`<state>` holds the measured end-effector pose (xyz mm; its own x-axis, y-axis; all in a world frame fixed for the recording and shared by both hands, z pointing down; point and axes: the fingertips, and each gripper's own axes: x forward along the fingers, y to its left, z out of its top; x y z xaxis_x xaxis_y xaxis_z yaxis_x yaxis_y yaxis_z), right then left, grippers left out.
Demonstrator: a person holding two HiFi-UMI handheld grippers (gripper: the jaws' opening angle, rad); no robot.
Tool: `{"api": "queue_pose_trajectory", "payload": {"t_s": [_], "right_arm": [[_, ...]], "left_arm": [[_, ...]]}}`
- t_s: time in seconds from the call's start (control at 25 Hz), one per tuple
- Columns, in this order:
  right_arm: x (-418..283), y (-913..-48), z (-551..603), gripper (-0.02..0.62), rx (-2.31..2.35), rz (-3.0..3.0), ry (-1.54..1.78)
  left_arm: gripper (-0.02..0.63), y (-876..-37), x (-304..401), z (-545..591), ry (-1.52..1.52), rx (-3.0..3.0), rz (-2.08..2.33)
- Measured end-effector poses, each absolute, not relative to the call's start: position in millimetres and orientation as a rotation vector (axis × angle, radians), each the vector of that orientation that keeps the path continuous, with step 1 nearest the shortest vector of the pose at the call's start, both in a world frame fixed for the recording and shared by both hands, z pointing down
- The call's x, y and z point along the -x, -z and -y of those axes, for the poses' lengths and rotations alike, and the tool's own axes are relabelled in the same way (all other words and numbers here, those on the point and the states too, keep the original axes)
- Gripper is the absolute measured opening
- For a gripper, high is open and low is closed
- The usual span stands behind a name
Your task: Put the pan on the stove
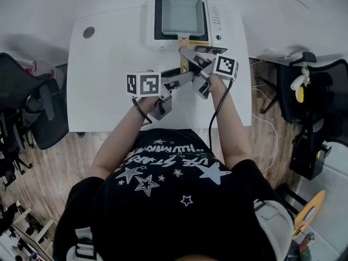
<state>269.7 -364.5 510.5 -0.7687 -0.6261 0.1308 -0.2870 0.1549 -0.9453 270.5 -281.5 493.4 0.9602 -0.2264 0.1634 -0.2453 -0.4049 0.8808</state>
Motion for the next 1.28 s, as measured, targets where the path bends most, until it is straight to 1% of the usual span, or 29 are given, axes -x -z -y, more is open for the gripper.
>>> {"api": "queue_pose_trajectory", "payload": {"t_s": [0.4, 0.72, 0.8, 0.88, 0.92, 1.08, 1.12, 1.28], "right_arm": [[-297.5, -505.9, 344.9, 0.236, 1.136, -2.112, 1.500], [-319.1, -478.6, 323.2, 0.229, 1.439, -2.069, 1.263], [-318.4, -471.2, 317.7, 0.213, 1.517, -2.096, 1.197], [-317.2, -464.9, 312.1, 0.179, 1.606, -2.111, 1.138], [-316.9, -462.0, 309.2, 0.169, 1.650, -2.105, 1.112], [-315.6, -451.0, 296.1, 0.129, 1.765, -2.029, 1.032], [-313.7, -449.6, 292.3, 0.121, 1.782, -2.013, 1.022], [-301.5, -450.2, 275.0, 0.106, 1.844, -1.957, 1.002]], "left_arm": [[0.290, -496.6, -238.8, 278.9, -0.050, -2.081, 0.370], [0.287, -474.1, -210.3, 282.1, -0.077, -2.268, 0.394], [0.268, -466.8, -202.8, 282.3, -0.082, -2.311, 0.386], [0.250, -461.1, -194.9, 281.8, -0.089, -2.348, 0.371], [0.227, -459.1, -190.9, 281.0, -0.093, -2.361, 0.362], [0.074, -455.3, -173.9, 275.3, -0.112, -2.405, 0.339], [0.058, -455.2, -169.8, 273.4, -0.115, -2.411, 0.330], [0.035, -457.3, -154.7, 264.6, -0.118, -2.404, 0.254]]}}
